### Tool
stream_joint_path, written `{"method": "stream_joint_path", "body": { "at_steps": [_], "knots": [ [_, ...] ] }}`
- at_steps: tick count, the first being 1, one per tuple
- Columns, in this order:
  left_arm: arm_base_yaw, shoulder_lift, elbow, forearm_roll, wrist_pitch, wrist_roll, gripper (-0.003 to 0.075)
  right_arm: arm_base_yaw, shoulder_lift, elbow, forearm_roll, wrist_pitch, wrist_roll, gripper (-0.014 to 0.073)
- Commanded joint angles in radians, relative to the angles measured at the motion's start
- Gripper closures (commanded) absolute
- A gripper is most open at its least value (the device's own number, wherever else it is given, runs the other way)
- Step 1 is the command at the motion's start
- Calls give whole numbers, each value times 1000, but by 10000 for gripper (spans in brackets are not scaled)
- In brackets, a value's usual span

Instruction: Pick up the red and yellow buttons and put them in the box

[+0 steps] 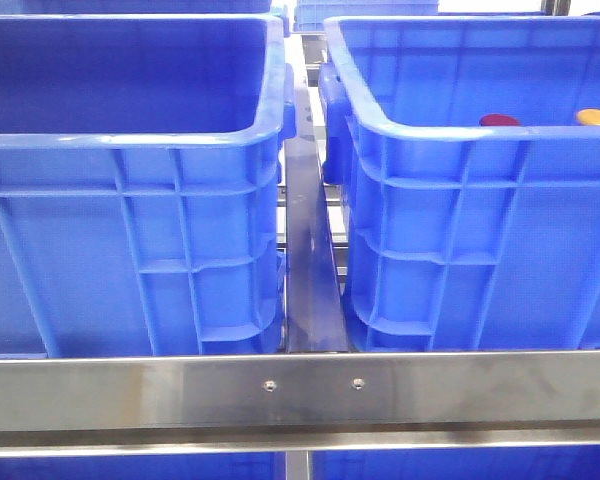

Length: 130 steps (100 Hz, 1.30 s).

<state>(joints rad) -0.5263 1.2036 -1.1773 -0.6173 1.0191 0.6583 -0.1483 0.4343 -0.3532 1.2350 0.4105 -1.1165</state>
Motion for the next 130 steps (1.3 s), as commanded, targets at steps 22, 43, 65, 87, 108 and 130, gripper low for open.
{"method": "stream_joint_path", "body": {
  "at_steps": [22,43,65,87,108,130],
  "knots": [
    [-6,-228,137,94,-85,-166,740,-1,4,-24,19,-14,-5,662],
    [-6,-354,146,205,-45,-171,740,-1,4,-24,19,-7,-5,662],
    [-6,-456,146,299,-49,-175,740,-1,4,-24,19,-7,-5,662],
    [-6,-478,152,393,-130,-255,740,-1,4,-24,19,-6,-5,662],
    [-6,-526,271,478,-399,-257,740,-1,4,-24,19,-5,-5,662],
    [-6,-602,508,478,-846,-387,740,-1,4,-24,19,-5,-5,662]
  ]
}}
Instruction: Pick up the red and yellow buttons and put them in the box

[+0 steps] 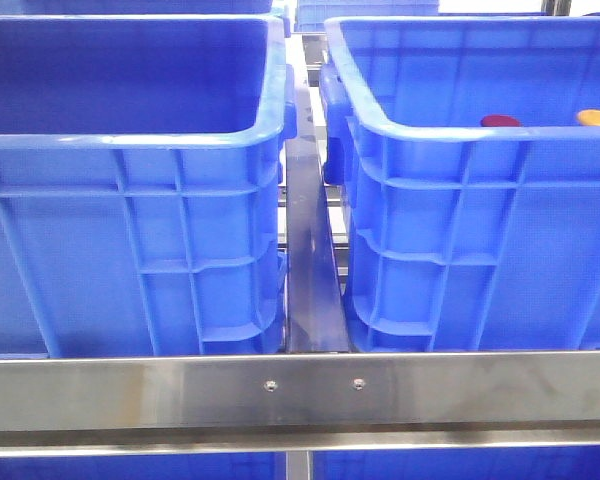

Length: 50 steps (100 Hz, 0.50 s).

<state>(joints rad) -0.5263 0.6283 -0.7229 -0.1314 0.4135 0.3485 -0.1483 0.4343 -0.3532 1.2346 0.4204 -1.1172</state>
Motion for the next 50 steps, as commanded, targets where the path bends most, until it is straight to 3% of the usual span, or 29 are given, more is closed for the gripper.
{"method": "stream_joint_path", "body": {
  "at_steps": [1,14,50],
  "knots": [
    [-6,-29,60,-8,-248,-81,740,-1,4,-24,20,-15,-4,662],
    [24,-61,167,-8,-337,-128,740,-1,4,-24,20,-15,-4,662],
    [216,-243,356,103,-341,-173,740,-1,4,-24,20,-14,-4,662]
  ]
}}
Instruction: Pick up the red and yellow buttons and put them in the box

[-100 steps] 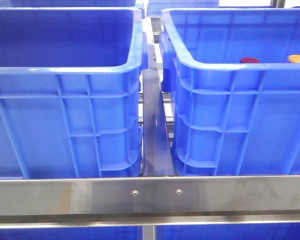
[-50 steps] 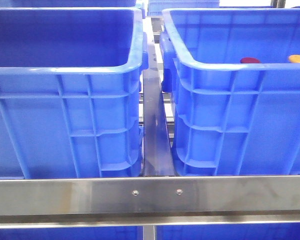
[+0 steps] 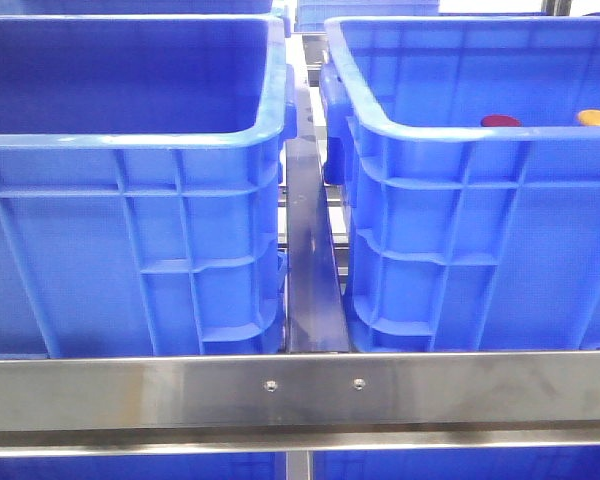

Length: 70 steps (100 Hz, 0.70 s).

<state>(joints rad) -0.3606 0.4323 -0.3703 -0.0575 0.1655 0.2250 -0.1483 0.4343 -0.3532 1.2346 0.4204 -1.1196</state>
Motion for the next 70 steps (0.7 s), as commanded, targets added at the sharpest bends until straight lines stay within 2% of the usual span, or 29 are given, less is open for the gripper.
{"method": "stream_joint_path", "body": {
  "at_steps": [1,15,46,57,70],
  "knots": [
    [61,-52,9,33,-93,-70,740,-1,4,-24,20,-14,-2,662],
    [156,-151,66,128,-91,-235,740,-1,4,-24,20,-14,-2,662],
    [388,-343,206,88,-82,-237,740,-1,4,-24,20,-14,-2,662],
    [435,-370,261,16,-87,-237,740,-1,4,-24,20,-14,-2,662],
    [463,-394,329,15,-123,-237,740,-1,4,-24,20,-14,-2,662]
  ]
}}
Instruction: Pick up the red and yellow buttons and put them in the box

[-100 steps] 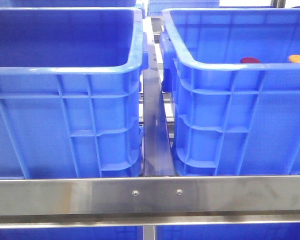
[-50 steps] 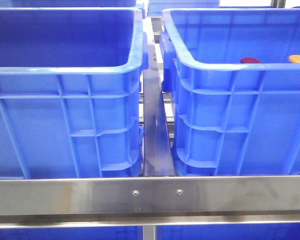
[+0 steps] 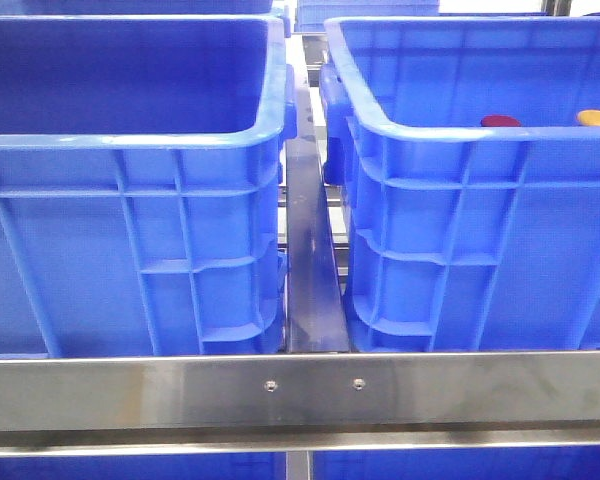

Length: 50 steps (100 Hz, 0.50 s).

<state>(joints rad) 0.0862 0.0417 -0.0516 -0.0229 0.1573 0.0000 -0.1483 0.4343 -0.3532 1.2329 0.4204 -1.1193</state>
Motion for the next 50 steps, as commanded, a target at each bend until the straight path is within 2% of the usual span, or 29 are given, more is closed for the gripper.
{"method": "stream_joint_path", "body": {
  "at_steps": [1,12,16,50],
  "knots": [
    [16,-5,19,-19,-124,-12,740,-1,4,-24,21,-14,-2,662],
    [16,-63,111,8,-252,-12,740,-1,4,-24,21,-14,-2,662],
    [11,-83,103,23,-180,-12,740,-1,4,-24,21,-14,-2,662],
    [-52,-79,105,32,-173,-12,740,-1,5,-24,23,-7,-2,662]
  ]
}}
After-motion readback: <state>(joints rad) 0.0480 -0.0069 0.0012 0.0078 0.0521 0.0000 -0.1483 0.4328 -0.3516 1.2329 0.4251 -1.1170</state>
